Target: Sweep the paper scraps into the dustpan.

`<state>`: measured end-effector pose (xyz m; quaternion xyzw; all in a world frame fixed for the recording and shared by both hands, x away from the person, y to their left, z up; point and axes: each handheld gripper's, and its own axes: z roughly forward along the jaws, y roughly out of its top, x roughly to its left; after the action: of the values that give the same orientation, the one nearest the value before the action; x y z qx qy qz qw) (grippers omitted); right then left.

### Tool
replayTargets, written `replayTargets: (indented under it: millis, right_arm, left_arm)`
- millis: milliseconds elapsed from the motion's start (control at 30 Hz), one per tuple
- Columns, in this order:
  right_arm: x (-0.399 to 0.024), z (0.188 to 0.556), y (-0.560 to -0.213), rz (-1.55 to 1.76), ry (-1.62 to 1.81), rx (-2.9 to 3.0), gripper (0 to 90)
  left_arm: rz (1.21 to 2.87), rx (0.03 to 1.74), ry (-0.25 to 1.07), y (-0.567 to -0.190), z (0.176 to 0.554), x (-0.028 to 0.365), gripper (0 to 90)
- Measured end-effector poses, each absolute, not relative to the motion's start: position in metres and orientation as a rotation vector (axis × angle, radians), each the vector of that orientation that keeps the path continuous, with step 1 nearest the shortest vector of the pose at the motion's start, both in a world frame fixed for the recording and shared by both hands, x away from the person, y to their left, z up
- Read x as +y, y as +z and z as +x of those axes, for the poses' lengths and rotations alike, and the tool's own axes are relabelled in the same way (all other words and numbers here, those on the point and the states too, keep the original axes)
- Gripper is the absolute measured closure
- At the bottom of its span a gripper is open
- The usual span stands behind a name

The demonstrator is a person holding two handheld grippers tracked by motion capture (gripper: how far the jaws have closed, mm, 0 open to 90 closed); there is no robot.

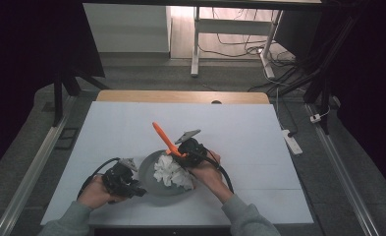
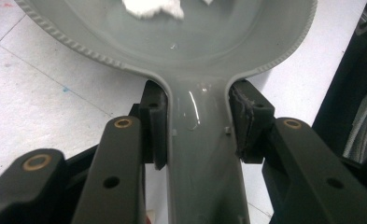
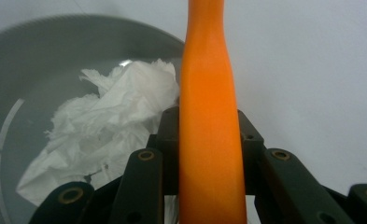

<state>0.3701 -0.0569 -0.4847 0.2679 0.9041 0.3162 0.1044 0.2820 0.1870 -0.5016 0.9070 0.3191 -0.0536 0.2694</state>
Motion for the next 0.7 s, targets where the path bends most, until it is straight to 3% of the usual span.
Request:
replayTargets:
  millis: [300, 700]
  right_arm:
    - [-0.045, 0.356, -0.470, 0.688, 1.085, 2.708, 70.3]
    - [-0.087, 0.369, -0.450, 0.794, 1.090, 2.565, 70.3]
  left_arm:
    - [2.446, 0.858, -0.145, -0.502, 0.282, 0.188, 61.2]
    - [2.447, 0.858, -0.149, -0.503, 0.281, 0.188, 61.1]
